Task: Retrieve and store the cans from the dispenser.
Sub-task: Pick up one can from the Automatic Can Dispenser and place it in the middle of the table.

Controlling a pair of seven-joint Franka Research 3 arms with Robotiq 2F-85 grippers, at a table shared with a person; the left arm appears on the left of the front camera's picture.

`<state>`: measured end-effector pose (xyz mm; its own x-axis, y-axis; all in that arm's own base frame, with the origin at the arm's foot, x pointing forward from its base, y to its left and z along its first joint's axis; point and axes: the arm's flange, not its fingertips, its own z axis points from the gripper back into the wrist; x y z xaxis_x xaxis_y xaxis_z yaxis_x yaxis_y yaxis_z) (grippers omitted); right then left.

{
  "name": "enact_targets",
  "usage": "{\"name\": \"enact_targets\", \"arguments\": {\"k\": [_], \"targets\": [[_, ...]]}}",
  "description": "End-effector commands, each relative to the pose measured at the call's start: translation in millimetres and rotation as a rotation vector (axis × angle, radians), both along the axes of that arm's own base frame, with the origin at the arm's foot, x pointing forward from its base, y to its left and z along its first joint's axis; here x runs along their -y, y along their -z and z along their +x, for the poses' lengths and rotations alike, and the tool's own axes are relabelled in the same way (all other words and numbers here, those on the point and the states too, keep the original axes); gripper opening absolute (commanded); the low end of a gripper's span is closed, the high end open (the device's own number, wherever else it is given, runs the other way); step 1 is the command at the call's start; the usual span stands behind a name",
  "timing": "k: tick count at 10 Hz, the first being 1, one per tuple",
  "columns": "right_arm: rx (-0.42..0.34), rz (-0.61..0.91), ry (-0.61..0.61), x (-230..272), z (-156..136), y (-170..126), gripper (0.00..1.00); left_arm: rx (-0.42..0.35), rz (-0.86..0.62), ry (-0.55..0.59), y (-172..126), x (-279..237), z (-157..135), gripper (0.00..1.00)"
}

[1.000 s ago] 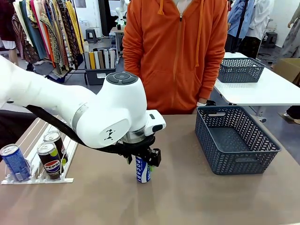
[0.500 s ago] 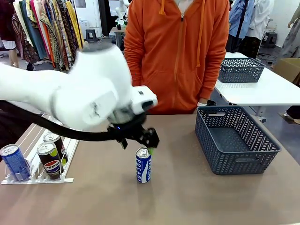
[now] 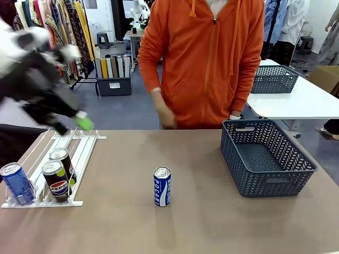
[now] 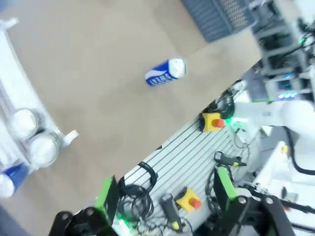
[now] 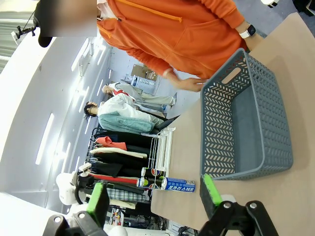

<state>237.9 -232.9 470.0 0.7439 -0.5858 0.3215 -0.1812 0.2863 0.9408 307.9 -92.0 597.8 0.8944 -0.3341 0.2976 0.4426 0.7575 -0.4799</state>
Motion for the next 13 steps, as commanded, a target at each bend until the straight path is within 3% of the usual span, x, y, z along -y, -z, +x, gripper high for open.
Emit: {"name": "enact_targets", "arguments": {"k": [1, 3, 5, 6, 7, 13], "targets": [[0.038, 0.001, 0.007, 1, 3, -3, 1.0, -0.044, -0.158, -0.081, 1, -91, 13, 1.0], [0.038, 0.001, 0.007, 1, 3, -3, 1.0, -0.115, -0.357, -0.203, 17, -210, 19, 1.0], [0.038, 0.001, 0.007, 1, 3, -3, 1.0, -0.221, -0.58, -0.213, 54, -284, 21, 1.0], [0.038, 0.001, 0.007, 1, 3, -3, 1.0, -0.211, -0.653, -0.246, 72, -306, 22, 1.0], [0.038, 0.001, 0.007, 1, 3, -3, 1.0, -0.164, -0.458, -0.245, 51, -276, -7, 1.0], [0.038, 0.001, 0.007, 1, 3, -3, 1.0, -0.164, -0.458, -0.245, 51, -276, -7, 1.0]]}}
